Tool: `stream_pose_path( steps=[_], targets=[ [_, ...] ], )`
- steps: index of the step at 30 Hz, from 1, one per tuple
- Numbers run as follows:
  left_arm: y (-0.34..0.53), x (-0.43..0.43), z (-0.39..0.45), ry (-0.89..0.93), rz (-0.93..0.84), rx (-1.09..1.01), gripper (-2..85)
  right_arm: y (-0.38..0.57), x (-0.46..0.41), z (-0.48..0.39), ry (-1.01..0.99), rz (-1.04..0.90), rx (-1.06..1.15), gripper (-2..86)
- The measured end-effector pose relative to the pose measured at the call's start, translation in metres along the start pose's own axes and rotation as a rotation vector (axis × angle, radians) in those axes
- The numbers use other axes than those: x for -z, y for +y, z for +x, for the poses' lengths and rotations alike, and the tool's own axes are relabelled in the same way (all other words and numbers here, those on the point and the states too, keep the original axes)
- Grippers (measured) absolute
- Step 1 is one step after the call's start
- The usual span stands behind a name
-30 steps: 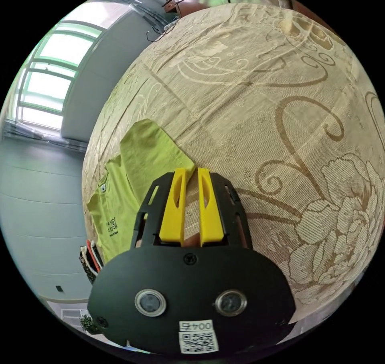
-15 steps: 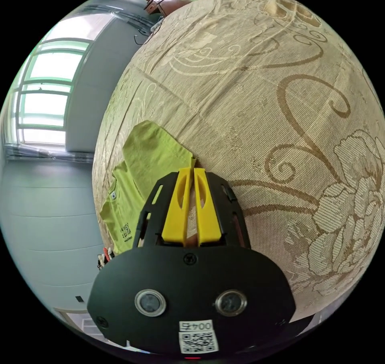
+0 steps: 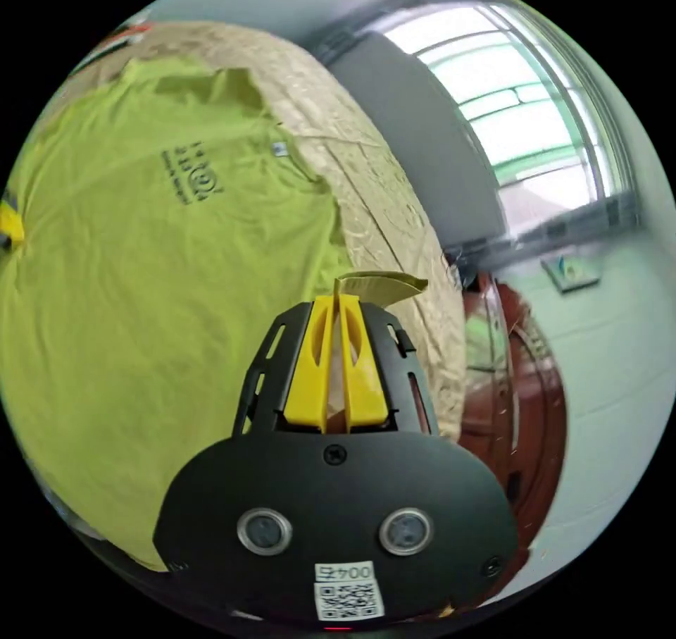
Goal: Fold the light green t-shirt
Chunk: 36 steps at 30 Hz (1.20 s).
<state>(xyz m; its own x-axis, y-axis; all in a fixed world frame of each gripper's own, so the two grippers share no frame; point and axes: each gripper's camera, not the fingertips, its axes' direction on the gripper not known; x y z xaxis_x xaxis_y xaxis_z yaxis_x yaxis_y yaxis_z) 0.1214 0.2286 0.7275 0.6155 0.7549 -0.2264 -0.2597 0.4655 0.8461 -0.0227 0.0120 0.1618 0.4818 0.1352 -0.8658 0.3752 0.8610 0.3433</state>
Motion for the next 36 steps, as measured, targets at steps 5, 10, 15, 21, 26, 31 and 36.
stream_pose_path(
  steps=[5, 10, 15, 21, 26, 31, 36],
  targets=[
    [-0.001, 0.003, -0.012, 0.002, 0.0, 0.001, 0.1, -0.014, -0.014, -0.06, -0.059, -0.033, 0.037, 4.2],
    [-0.003, 0.006, -0.026, 0.014, -0.001, 0.009, 0.1, 0.02, -0.024, -0.014, -0.461, 0.024, -0.274, 10.3],
    [-0.007, 0.01, -0.054, 0.092, -0.002, 0.059, 0.1, 0.114, -0.068, 0.053, -0.768, 0.072, -0.813, 7.8],
    [-0.04, 0.039, -0.07, 0.157, 0.039, 0.101, 0.1, 0.202, -0.121, 0.072, -0.826, 0.077, -1.07, 4.6],
    [-0.141, 0.03, -0.038, 0.183, 0.011, -0.021, 0.2, 0.233, -0.151, 0.07, -0.902, -0.069, -1.073, 3.1],
    [-0.252, -0.007, -0.042, 0.37, 0.061, 0.075, 0.2, 0.329, -0.131, 0.059, -1.162, 0.174, -1.36, 0.6],
    [-0.322, -0.071, -0.096, 0.604, 0.063, 0.355, 0.3, 0.389, -0.159, 0.024, -1.33, 0.257, -1.545, -0.5]
  ],
)
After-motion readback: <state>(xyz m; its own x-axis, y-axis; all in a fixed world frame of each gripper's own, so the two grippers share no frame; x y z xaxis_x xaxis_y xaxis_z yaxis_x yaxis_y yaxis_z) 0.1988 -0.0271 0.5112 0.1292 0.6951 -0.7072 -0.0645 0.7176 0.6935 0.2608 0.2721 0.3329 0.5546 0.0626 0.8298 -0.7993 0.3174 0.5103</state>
